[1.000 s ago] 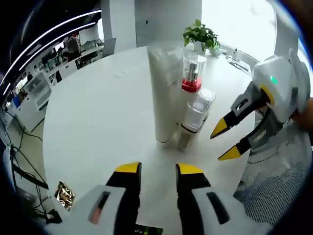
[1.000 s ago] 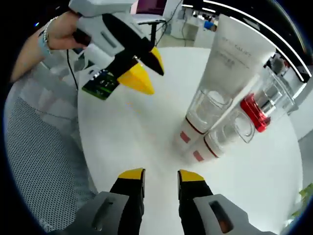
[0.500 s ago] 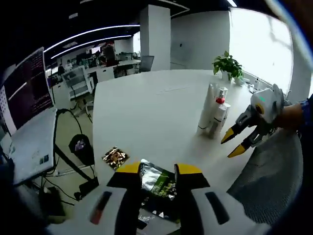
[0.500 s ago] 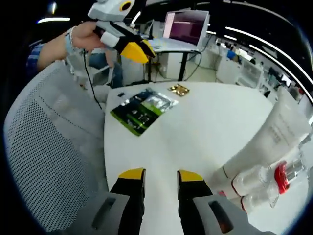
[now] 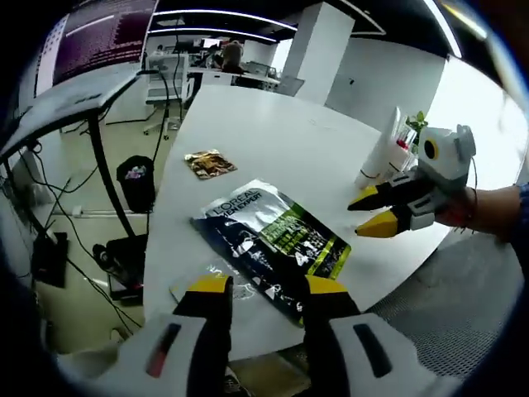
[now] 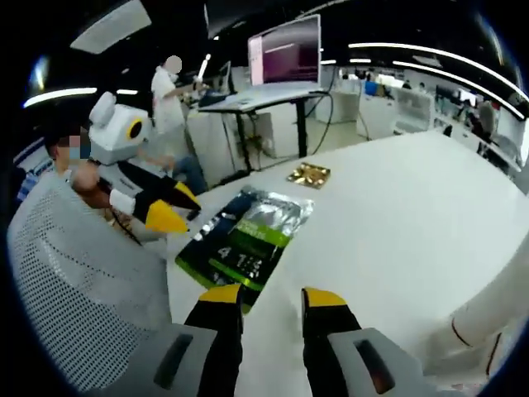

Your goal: Arrange the skincare products in the storage area until every visible bottle or jar stands upright without overlapping.

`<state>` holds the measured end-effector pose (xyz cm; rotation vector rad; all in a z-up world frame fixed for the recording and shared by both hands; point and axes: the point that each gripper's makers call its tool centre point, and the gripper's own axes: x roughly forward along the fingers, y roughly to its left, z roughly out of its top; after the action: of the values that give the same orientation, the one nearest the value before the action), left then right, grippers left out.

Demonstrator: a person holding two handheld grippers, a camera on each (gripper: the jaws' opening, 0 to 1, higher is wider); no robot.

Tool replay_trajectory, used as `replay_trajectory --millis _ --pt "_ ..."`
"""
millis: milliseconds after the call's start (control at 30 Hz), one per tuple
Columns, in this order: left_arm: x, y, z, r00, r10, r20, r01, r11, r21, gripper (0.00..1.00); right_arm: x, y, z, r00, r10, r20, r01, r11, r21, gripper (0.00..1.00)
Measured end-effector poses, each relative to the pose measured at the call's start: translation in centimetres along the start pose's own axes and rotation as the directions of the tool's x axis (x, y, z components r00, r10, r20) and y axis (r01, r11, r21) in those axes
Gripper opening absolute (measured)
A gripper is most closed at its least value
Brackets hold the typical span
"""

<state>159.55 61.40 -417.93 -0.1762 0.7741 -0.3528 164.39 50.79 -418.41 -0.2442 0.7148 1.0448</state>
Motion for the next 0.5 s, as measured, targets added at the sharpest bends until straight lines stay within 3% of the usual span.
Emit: replay_trajectory --millis 100,167,300,500 --pt "0.9 -0.1 -0.4 1.0 -0.001 -0.012 0.001 1.0 0.0 0.24 0.7 0.5 -0.6 1.0 -0.008 -0.01 0.009 1.0 0.021 0.18" --pt "1.1 0.0 -0.3 1.0 0.004 0.0 -0.004 1.0 0.002 0.18 0.8 0.6 -0.7 1.0 -0.03 0.009 0.03 0.999 0.027 0.11" --pt "1.3 -0.3 -0.4 1.0 -0.02 0.009 0.02 0.999 -0.032 0.1 1.3 1.7 -1.4 1.0 -0.009 0.018 0.007 0.995 0.098 0.0" --pt "1.5 0.0 -0.3 1.0 -0.002 0.018 0.003 0.999 -0.044 0.0 1.9 1.7 -1.1 0.999 -0.038 0.018 0.034 0.981 0.19 0.0"
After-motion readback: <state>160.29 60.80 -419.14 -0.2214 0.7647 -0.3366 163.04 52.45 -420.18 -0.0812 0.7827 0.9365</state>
